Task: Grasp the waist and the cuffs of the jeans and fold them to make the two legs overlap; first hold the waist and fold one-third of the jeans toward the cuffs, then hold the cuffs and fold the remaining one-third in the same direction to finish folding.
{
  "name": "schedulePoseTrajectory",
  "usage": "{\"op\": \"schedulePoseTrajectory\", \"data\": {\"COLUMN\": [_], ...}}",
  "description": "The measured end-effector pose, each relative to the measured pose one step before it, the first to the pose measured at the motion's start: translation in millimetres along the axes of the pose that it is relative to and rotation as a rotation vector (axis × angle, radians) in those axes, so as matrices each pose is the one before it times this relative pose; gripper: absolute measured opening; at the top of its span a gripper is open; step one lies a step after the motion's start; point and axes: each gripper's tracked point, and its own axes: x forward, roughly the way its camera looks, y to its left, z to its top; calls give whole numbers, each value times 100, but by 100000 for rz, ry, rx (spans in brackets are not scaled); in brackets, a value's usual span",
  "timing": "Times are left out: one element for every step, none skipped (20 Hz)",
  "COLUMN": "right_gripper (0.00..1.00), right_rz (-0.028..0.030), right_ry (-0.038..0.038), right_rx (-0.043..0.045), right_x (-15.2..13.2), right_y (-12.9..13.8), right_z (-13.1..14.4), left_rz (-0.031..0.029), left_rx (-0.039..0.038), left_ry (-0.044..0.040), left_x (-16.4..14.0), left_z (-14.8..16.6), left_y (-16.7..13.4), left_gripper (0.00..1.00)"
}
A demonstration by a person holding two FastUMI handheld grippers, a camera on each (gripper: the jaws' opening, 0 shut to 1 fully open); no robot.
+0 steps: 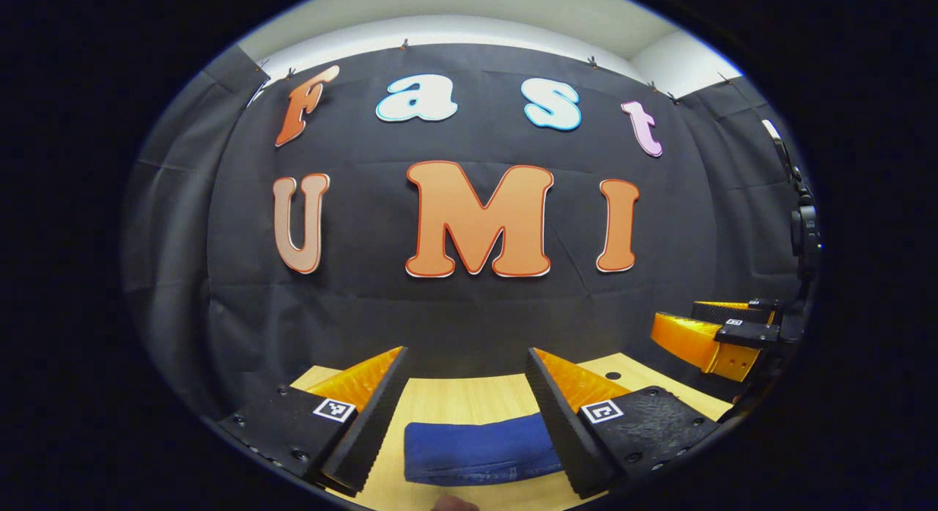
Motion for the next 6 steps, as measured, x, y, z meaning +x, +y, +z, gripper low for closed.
{"op": "schedulePoseTrajectory", "data": {"right_gripper": [97,97,97,97,97,97], "right_rz": [-755,-1142,-1284,-1507,-1197,-651], "right_ry": [-343,-314,-1028,-570,-1269,-911], "right_rx": [-1631,-1788,-1293,-953,-1121,-1568], "right_x": [-842,-801,-885,-808,-841,-837], "right_y": [360,335,229,209,43,302], "right_z": [61,126,255,194,185,394], "left_rz": [-1012,-591,-671,-458,-514,-559], "left_rx": [330,660,868,921,373,-235], "left_ry": [-753,-401,-293,-1002,-1236,-1392], "left_x": [-663,-685,-870,-777,-760,-742], "left_z": [177,-5,-34,121,306,158], "left_y": [47,105,-62,104,120,49], "left_gripper": [94,95,94,95,94,95]}}
